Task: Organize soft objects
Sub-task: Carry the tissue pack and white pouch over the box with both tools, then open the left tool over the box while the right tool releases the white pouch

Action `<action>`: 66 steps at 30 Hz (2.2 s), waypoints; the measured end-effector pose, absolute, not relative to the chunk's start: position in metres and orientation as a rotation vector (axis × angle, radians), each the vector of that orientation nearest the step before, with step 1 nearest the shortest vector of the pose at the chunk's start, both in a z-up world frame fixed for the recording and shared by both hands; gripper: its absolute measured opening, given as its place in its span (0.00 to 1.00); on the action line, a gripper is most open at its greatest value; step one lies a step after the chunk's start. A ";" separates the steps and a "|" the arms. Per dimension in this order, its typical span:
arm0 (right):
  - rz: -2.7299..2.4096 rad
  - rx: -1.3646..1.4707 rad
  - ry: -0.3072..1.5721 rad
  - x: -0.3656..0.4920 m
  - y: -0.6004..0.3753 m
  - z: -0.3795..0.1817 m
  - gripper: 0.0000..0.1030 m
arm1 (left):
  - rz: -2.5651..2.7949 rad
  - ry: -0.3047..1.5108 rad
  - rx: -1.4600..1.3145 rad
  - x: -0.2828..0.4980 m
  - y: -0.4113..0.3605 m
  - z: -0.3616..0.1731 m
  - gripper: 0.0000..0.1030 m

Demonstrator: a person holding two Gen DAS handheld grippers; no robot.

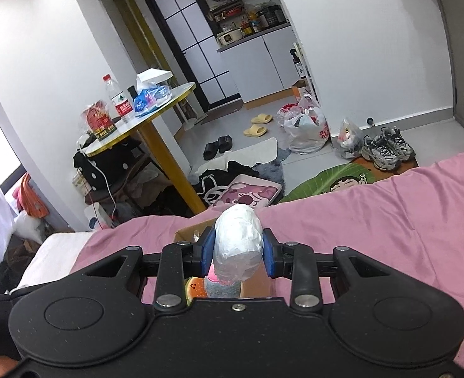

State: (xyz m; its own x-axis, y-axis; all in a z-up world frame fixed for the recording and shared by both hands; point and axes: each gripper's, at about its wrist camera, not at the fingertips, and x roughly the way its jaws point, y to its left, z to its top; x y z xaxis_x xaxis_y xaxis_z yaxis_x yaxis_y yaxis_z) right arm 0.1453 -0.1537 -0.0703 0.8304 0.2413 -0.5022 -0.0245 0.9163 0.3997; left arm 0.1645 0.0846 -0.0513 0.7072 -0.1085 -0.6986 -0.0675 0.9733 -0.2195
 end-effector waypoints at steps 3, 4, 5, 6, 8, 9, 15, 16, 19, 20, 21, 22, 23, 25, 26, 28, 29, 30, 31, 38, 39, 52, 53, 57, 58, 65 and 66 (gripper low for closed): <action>0.148 0.381 0.584 0.149 -0.149 -0.073 0.30 | -0.015 0.796 -0.262 0.170 0.088 -0.060 0.72; 0.147 0.378 0.586 0.150 -0.148 -0.074 0.30 | -0.013 0.800 -0.270 0.171 0.088 -0.062 0.72; 0.146 0.377 0.586 0.151 -0.147 -0.075 0.30 | -0.010 0.804 -0.276 0.173 0.089 -0.064 0.72; 0.149 0.376 0.585 0.154 -0.146 -0.076 0.30 | -0.008 0.806 -0.282 0.175 0.089 -0.066 0.72; 0.151 0.375 0.583 0.157 -0.143 -0.078 0.30 | -0.003 0.810 -0.289 0.178 0.090 -0.069 0.72; 0.151 0.376 0.584 0.158 -0.141 -0.080 0.30 | -0.001 0.812 -0.287 0.180 0.090 -0.070 0.72; 0.140 0.392 0.612 0.171 -0.136 -0.091 0.31 | 0.009 0.825 -0.275 0.192 0.092 -0.082 0.72; 0.139 0.392 0.616 0.172 -0.136 -0.092 0.31 | 0.016 0.833 -0.280 0.195 0.093 -0.085 0.72; 0.136 0.389 0.625 0.177 -0.133 -0.096 0.31 | 0.031 0.834 -0.289 0.200 0.096 -0.089 0.72; 0.135 0.387 0.629 0.178 -0.132 -0.097 0.31 | 0.031 0.830 -0.290 0.201 0.096 -0.090 0.72; 0.132 0.387 0.632 0.180 -0.130 -0.097 0.31 | 0.029 0.831 -0.292 0.202 0.096 -0.091 0.72; 0.132 0.389 0.631 0.181 -0.129 -0.097 0.31 | 0.027 0.836 -0.297 0.204 0.097 -0.092 0.72; 0.135 0.388 0.630 0.181 -0.129 -0.097 0.31 | 0.025 0.842 -0.304 0.205 0.098 -0.094 0.72; 0.142 0.376 0.626 0.184 -0.128 -0.097 0.31 | 0.023 0.848 -0.317 0.206 0.101 -0.096 0.72; 0.144 0.368 0.623 0.185 -0.126 -0.096 0.31 | 0.024 0.849 -0.318 0.207 0.102 -0.098 0.72; 0.150 0.367 0.622 0.189 -0.124 -0.095 0.31 | 0.024 0.859 -0.330 0.210 0.104 -0.101 0.72; 0.152 0.368 0.623 0.190 -0.123 -0.094 0.31 | 0.022 0.868 -0.337 0.212 0.105 -0.102 0.72; 0.154 0.368 0.625 0.193 -0.121 -0.095 0.31 | 0.017 0.880 -0.342 0.214 0.105 -0.104 0.72; 0.157 0.367 0.629 0.194 -0.118 -0.096 0.31 | 0.011 0.888 -0.344 0.216 0.105 -0.106 0.72; 0.194 0.354 0.671 0.200 -0.100 -0.105 0.31 | 0.022 0.936 -0.352 0.226 0.109 -0.117 0.74; 0.194 0.353 0.676 0.199 -0.098 -0.107 0.31 | 0.019 0.938 -0.358 0.227 0.110 -0.118 0.75; 0.236 0.332 0.754 0.199 -0.078 -0.118 0.33 | 0.044 0.923 -0.362 0.227 0.116 -0.116 0.76; 0.238 0.330 0.759 0.199 -0.076 -0.119 0.38 | 0.044 0.924 -0.359 0.227 0.115 -0.116 0.76; 0.225 0.342 0.749 0.195 -0.082 -0.113 0.55 | 0.042 0.922 -0.334 0.225 0.112 -0.114 0.76; 0.224 0.343 0.744 0.194 -0.084 -0.112 0.56 | 0.043 0.921 -0.329 0.224 0.111 -0.113 0.76; 0.185 0.396 0.725 0.185 -0.110 -0.103 0.59 | 0.047 0.912 -0.276 0.219 0.103 -0.109 0.76; 0.182 0.405 0.722 0.183 -0.114 -0.102 0.59 | 0.042 0.912 -0.265 0.218 0.101 -0.108 0.76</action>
